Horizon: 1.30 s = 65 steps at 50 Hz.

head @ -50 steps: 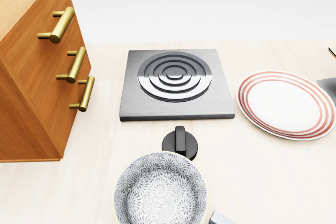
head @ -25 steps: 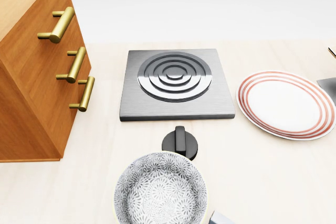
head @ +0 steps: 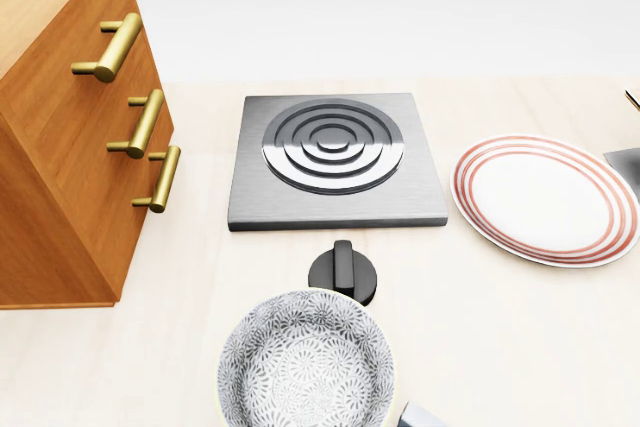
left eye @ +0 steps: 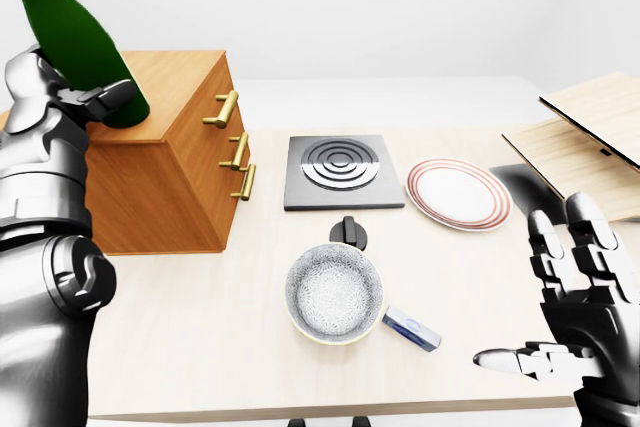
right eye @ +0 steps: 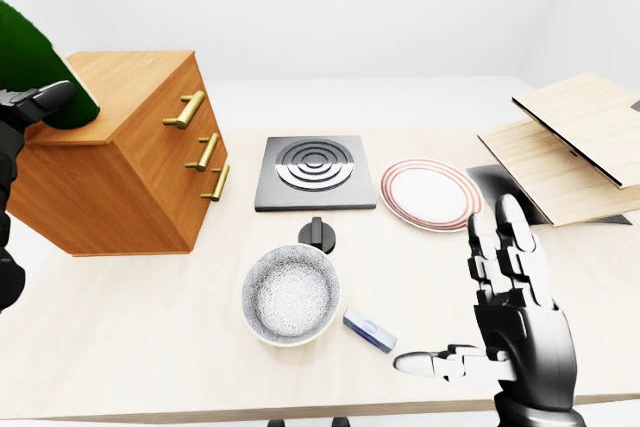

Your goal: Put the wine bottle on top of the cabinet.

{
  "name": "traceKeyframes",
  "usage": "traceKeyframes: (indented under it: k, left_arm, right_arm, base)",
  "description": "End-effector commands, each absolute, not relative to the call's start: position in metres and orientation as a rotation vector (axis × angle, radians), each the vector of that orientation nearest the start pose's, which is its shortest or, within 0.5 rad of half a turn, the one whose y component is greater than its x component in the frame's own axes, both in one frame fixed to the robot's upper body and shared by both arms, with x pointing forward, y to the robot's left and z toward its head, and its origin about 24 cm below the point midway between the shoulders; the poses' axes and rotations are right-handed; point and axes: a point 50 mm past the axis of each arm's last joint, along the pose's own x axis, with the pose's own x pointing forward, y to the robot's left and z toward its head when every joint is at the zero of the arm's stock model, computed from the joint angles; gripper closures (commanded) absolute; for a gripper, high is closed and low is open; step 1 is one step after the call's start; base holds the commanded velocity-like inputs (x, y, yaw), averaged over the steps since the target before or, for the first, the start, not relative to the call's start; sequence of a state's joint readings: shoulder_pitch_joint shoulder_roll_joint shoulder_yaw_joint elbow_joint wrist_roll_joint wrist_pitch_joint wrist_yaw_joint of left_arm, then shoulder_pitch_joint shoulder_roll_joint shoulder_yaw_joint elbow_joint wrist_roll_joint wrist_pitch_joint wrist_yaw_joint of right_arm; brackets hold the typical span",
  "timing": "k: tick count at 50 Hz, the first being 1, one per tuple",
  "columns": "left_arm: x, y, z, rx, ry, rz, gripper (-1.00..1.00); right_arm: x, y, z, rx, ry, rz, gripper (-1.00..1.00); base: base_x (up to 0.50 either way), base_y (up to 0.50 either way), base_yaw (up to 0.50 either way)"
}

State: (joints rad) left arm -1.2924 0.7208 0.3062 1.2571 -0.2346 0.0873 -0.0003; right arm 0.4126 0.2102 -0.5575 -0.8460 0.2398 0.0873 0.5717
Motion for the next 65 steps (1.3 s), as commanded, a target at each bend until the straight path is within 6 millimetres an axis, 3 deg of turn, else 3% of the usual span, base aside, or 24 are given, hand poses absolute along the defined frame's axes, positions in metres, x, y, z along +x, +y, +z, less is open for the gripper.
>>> traceKeyframes:
  k: [1,11,15,26,35,37,38,41,51,57,59,61,65]
  left_arm:
    - [0.386,0.334,0.248,-0.159,-0.087,0.467,0.97]
    - [0.385,0.337,0.246,-0.154,-0.083,0.471,0.91]
    - [0.385,0.338,0.243,-0.149,-0.075,0.462,0.68]
    - [0.385,0.338,0.241,-0.146,-0.067,0.462,0.76]
    - [0.385,0.337,0.242,-0.139,-0.069,0.462,0.58]
    - [0.385,0.337,0.242,-0.137,-0.070,0.462,0.40]
    - [0.384,0.338,0.242,-0.142,-0.070,0.469,-0.40]
    - [0.384,0.338,0.243,-0.139,-0.071,0.469,-0.23]
    - [0.384,0.338,0.241,-0.128,-0.065,0.465,-0.39]
    - [0.384,0.339,0.242,-0.126,-0.066,0.468,-0.26]
    - [0.384,0.339,0.241,-0.125,-0.065,0.468,-0.10]
    - [0.384,0.339,0.242,-0.124,-0.068,0.469,-0.06]
    - [0.384,0.339,0.233,-0.124,-0.046,0.468,0.05]
  right_arm:
    - [0.121,-0.228,0.132,-0.031,-0.326,-0.065,-1.00]
    - [0.116,-0.226,0.145,-0.065,-0.373,-0.079,-1.00]
    - [0.113,-0.223,0.151,-0.080,-0.392,-0.083,-1.00]
    - [0.114,-0.224,0.150,-0.085,-0.389,-0.084,-1.00]
    - [0.114,-0.224,0.150,-0.084,-0.389,-0.085,-1.00]
    - [0.113,-0.223,0.152,-0.089,-0.394,-0.086,-1.00]
    - [0.112,-0.223,0.154,-0.095,-0.404,-0.088,-1.00]
    - [0.114,-0.225,0.151,-0.092,-0.396,-0.089,-1.00]
    - [0.116,-0.229,0.144,-0.075,-0.368,-0.088,-1.00]
    - [0.118,-0.231,0.139,-0.064,-0.353,-0.087,-1.00]
    - [0.118,-0.230,0.141,-0.067,-0.359,-0.088,-1.00]
    - [0.117,-0.230,0.141,-0.066,-0.360,-0.088,-1.00]
    - [0.116,-0.228,0.145,-0.073,-0.371,-0.090,-1.00]
  base:
    - [0.00,0.00,0.00]
    - [0.00,0.00,0.00]
    - [0.00,0.00,0.00]
    - [0.00,0.00,0.00]
    - [0.00,0.00,0.00]
    - [0.00,0.00,0.00]
    - [0.00,0.00,0.00]
    - [0.00,0.00,0.00]
    - [0.00,0.00,0.00]
    - [0.00,0.00,0.00]
    - [0.00,0.00,0.00]
    - [0.00,0.00,0.00]
    - [0.00,0.00,0.00]
